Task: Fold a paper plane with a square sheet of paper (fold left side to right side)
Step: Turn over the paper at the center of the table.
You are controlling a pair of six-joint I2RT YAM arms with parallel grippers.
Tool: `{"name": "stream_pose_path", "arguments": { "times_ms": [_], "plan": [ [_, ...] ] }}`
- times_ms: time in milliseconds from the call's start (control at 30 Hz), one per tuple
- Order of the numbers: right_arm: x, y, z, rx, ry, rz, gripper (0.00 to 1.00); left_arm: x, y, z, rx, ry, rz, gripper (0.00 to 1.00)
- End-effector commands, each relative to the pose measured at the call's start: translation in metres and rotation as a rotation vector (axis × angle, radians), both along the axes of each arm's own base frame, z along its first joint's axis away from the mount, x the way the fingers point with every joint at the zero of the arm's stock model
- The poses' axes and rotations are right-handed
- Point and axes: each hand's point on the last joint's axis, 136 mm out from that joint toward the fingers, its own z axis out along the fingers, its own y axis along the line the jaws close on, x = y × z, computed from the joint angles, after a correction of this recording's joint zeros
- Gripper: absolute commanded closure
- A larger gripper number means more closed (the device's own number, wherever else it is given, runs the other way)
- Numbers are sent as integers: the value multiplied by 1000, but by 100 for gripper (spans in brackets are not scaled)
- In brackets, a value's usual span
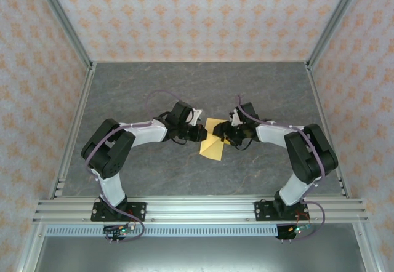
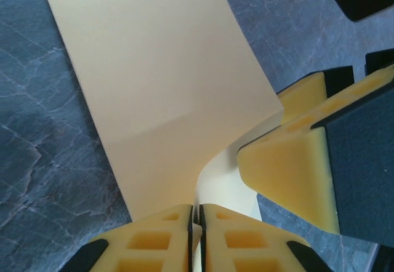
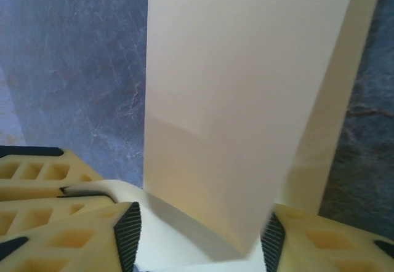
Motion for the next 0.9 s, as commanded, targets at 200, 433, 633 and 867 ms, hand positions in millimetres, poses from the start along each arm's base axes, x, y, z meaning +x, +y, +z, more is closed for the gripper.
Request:
{"name": "stream_pose_path", "arguments": {
  "times_ms": [200, 433, 633, 867],
  "plan": [
    [14, 15, 19, 78, -48, 15, 80, 21, 39, 3, 69, -30, 148, 79],
    [23, 12, 37, 63, -102, 18, 98, 27, 58, 24, 80, -72, 196, 70],
    [43, 4, 106, 171, -251, 0, 98, 27, 71, 85, -129, -122, 279, 43],
    [59, -2, 229, 326, -516, 14, 98, 17, 89, 190, -382, -258, 394, 0]
  ]
}}
